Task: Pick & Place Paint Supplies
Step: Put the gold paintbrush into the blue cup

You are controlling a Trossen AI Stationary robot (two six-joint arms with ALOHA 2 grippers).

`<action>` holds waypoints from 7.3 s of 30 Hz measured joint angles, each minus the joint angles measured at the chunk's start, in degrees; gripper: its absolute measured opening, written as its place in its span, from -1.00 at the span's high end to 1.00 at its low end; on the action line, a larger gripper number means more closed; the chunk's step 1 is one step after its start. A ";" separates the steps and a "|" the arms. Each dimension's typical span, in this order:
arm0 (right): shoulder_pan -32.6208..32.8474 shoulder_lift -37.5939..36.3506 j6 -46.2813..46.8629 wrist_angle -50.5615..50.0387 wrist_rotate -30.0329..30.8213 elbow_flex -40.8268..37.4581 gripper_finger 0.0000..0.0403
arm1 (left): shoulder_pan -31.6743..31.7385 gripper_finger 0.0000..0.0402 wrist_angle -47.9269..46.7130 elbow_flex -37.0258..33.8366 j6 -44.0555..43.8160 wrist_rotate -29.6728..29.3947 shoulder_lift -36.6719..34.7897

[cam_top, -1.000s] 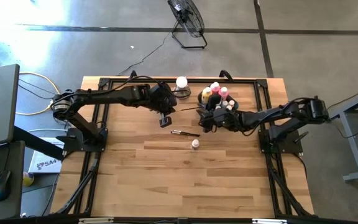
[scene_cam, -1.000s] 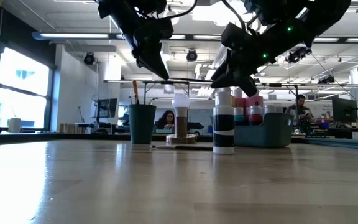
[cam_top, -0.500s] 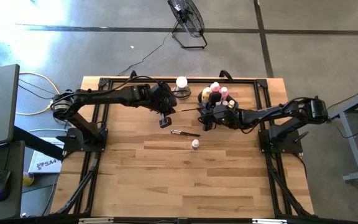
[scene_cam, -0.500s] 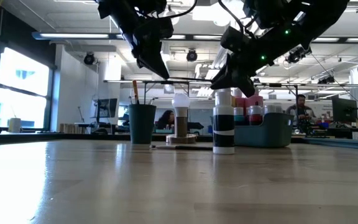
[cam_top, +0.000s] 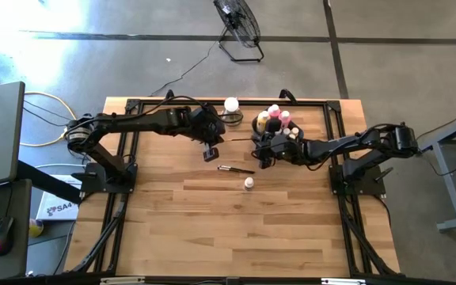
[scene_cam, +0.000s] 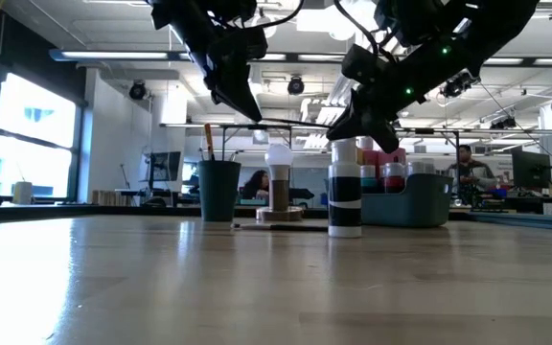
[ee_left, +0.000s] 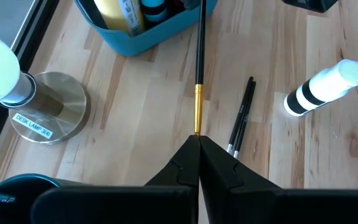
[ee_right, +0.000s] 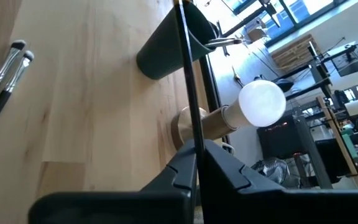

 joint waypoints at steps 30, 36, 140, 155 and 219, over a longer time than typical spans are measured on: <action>0.45 0.00 2.05 -0.85 -0.14 -0.06 0.98 | -0.02 0.95 2.39 -0.04 4.66 -4.24 0.00; 0.48 0.00 2.05 -0.63 -0.45 -0.04 0.98 | -0.04 0.55 2.89 -0.04 4.75 -4.11 0.00; 3.54 24.20 25.63 62.39 -27.33 0.28 0.98 | -0.04 0.17 91.45 -46.17 -3.62 18.28 -16.95; 3.58 24.22 25.62 59.32 -25.95 0.28 0.98 | -0.07 0.17 91.03 -41.79 -3.17 24.56 -13.55; 5.09 24.22 23.63 59.56 -25.89 0.24 0.44 | -0.04 0.96 89.13 -41.70 -3.26 25.49 -13.60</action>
